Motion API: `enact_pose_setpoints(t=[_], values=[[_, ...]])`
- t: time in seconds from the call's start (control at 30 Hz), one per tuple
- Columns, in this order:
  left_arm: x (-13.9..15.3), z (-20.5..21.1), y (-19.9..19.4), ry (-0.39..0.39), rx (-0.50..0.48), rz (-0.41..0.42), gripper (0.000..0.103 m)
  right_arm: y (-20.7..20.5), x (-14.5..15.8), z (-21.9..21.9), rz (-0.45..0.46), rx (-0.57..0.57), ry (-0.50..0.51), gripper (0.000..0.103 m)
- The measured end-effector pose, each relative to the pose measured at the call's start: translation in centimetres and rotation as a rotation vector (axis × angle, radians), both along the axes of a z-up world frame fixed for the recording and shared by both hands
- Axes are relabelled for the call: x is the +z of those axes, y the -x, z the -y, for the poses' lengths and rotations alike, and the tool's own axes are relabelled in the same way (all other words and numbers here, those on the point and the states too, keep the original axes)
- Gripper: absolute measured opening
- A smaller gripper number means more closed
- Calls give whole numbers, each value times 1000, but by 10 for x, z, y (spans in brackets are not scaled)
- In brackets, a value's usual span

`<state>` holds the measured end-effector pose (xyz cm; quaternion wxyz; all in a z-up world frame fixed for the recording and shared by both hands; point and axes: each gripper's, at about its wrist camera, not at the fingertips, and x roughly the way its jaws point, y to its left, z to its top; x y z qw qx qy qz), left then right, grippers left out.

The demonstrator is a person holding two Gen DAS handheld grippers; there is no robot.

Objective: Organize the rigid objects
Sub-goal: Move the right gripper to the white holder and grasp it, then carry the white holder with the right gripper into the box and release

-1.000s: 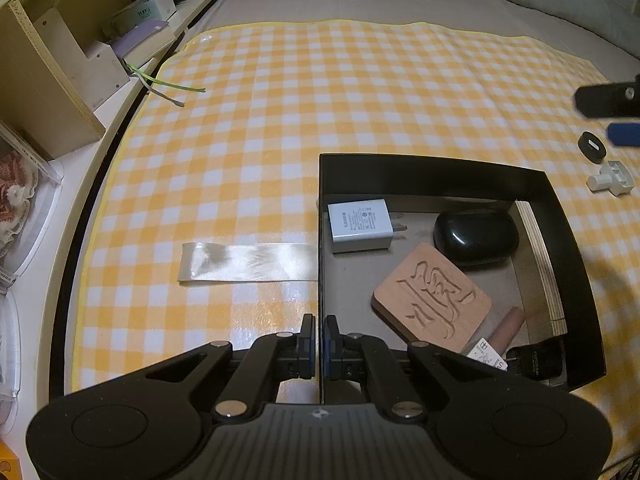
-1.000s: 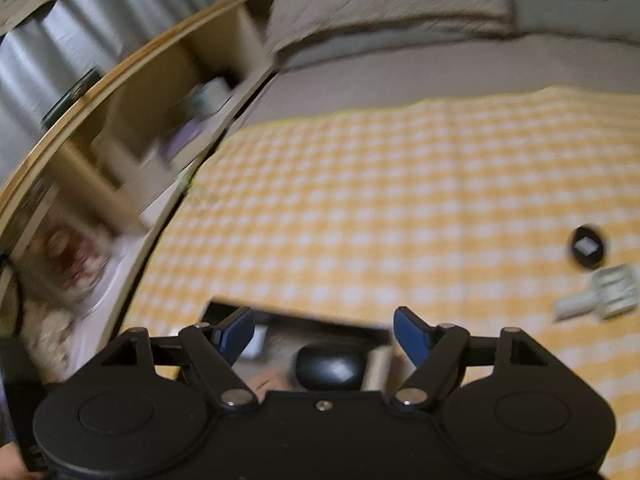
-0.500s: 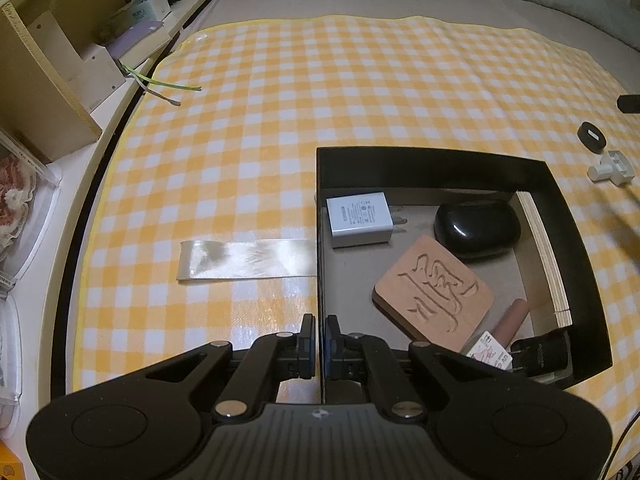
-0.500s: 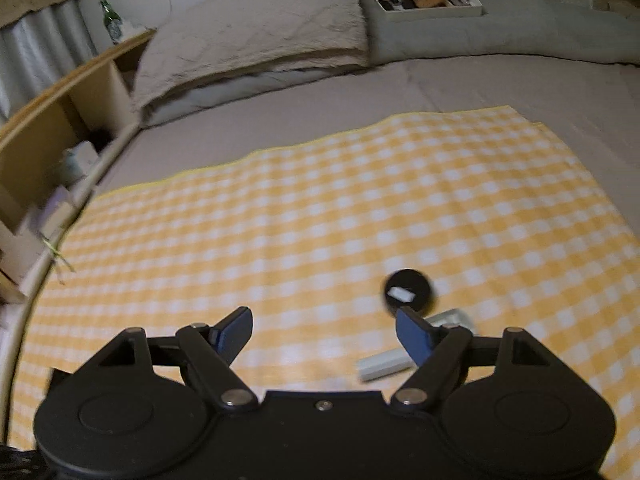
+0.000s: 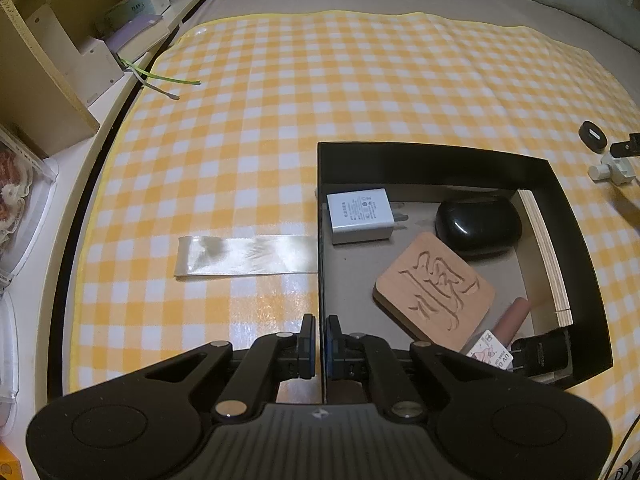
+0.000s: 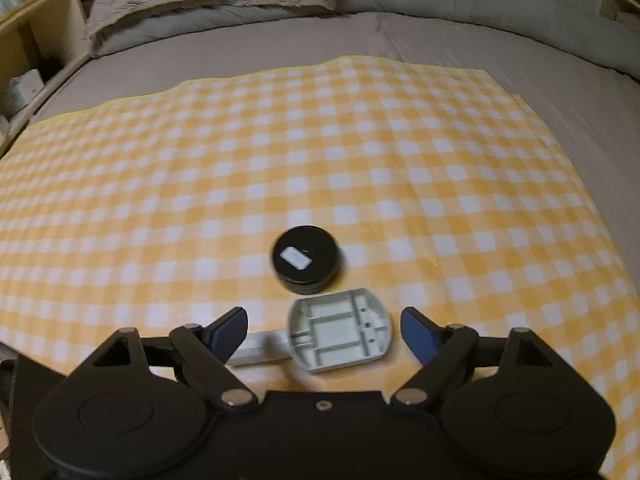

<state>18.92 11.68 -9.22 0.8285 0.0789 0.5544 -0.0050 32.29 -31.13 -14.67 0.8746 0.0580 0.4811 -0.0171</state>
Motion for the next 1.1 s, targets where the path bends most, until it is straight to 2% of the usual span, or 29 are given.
enact_pose_setpoints(t=[0.03,0.1,0.2,0.47,0.53,0.67,0.83,0.97,1.1], values=[[0,0,0,1,0,-1,7,-2,-2,3,-2,-5,-4,83],[-1,0,-2,1,0,-6,7,-7,-5,7,-8,-13,-18,75],[-3,-1,-5,3,3,-11,7,-13,-10,9,-26,-20,-45,75],[-5,-2,-10,4,7,-16,7,-19,-24,5,-73,-7,-16,75],[-5,-2,-10,4,7,-16,7,-20,-28,7,-83,-8,-18,67],[-6,-2,-11,4,6,-14,7,-21,-31,6,-98,16,12,65],[-7,-2,-15,4,11,-13,7,-10,-18,-7,-78,27,12,65],[-6,-2,-15,3,12,-13,6,7,8,-24,-27,36,-65,65],[-5,0,-17,5,19,-6,5,24,37,-50,35,132,-120,65]])
